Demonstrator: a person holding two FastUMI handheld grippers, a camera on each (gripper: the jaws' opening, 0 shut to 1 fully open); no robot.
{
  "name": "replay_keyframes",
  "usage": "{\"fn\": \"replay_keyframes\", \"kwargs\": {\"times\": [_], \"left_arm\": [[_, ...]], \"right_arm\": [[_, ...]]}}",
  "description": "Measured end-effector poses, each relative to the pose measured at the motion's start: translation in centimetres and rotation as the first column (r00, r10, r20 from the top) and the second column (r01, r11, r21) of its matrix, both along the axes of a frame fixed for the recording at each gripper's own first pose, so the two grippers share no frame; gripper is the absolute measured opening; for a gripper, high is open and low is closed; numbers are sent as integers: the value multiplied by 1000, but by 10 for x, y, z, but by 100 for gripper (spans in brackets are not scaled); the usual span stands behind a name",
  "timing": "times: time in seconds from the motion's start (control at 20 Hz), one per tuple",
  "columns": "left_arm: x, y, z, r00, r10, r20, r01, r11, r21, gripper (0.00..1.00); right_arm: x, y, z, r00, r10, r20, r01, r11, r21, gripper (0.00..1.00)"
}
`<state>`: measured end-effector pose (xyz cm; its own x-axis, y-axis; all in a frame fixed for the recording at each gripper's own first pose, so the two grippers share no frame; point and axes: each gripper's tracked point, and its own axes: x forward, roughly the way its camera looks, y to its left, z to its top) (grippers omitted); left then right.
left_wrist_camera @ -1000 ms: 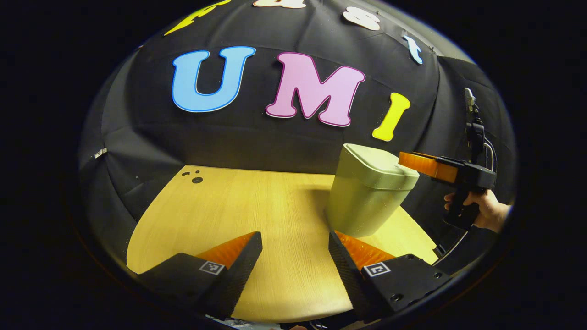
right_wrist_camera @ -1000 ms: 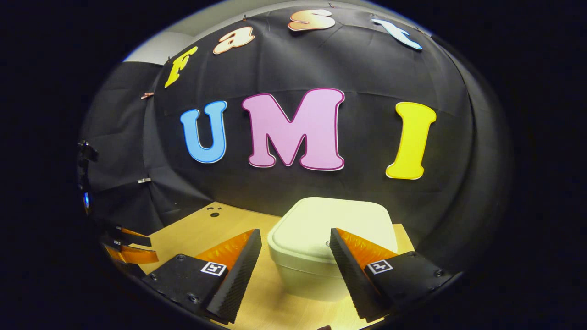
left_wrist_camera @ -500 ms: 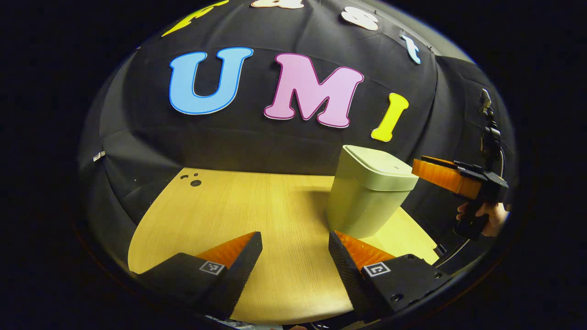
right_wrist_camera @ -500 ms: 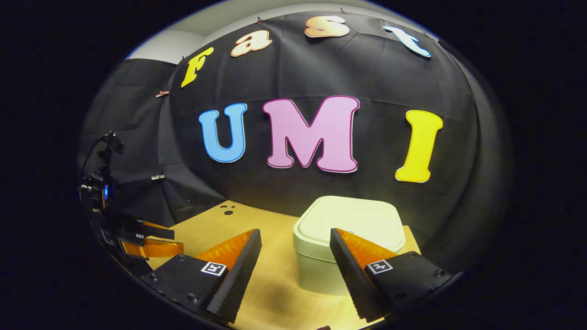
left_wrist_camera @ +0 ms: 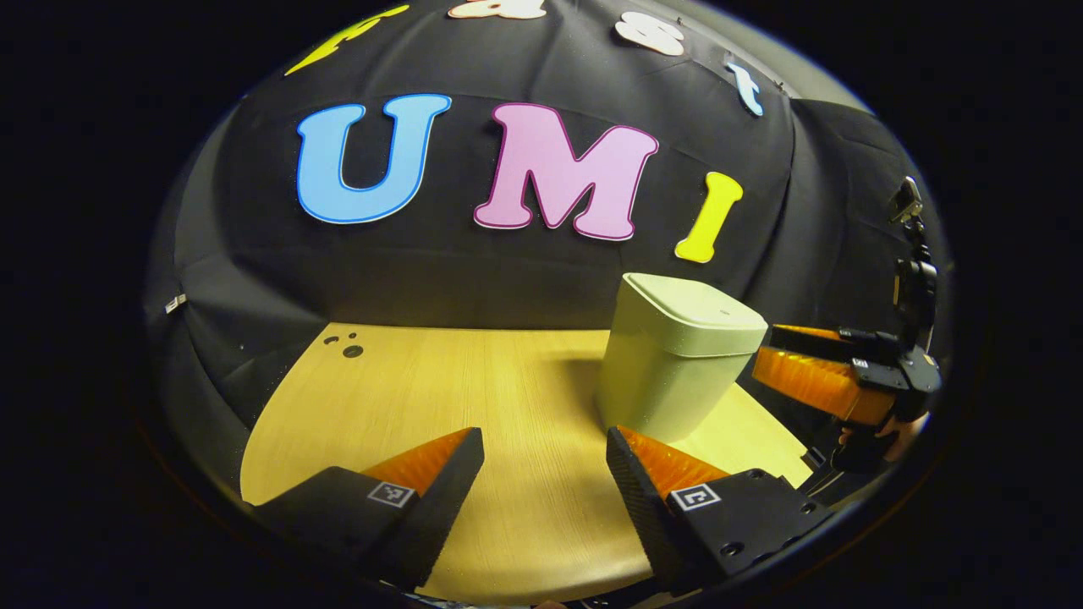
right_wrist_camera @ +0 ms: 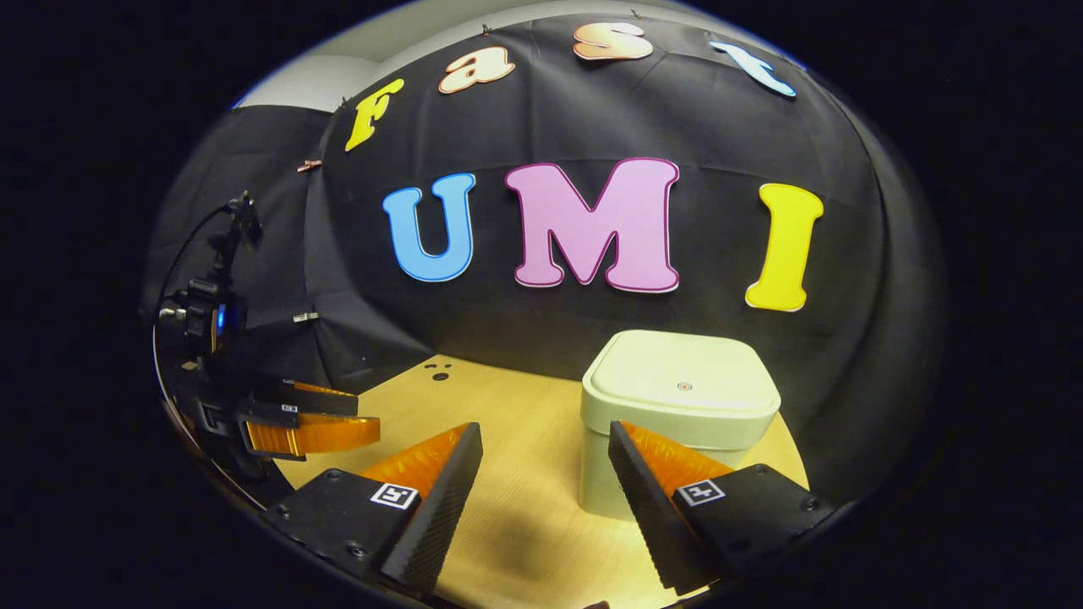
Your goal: Press the lid of the desktop garbage bin to open it, pick up the crumpled paper on the desktop and throw it into the bin, then pick up the pop can on the desktop and drop it into the bin, and finally close the garbage bin lid.
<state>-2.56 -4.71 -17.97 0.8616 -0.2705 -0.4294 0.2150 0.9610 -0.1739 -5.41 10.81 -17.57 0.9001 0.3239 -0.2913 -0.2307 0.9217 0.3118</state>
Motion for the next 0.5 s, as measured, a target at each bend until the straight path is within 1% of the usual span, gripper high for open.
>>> {"fn": "replay_keyframes", "kwargs": {"times": [0.2,0.5], "left_arm": [[0,-1,0,1000,-17,3,17,1000,1,94],[7,0,-4,1000,-25,1,25,999,-22,94]], "right_arm": [[-6,5,-14,999,-9,-38,10,1000,17,95],[-4,1,-17,997,-50,-56,51,999,16,95]]}}
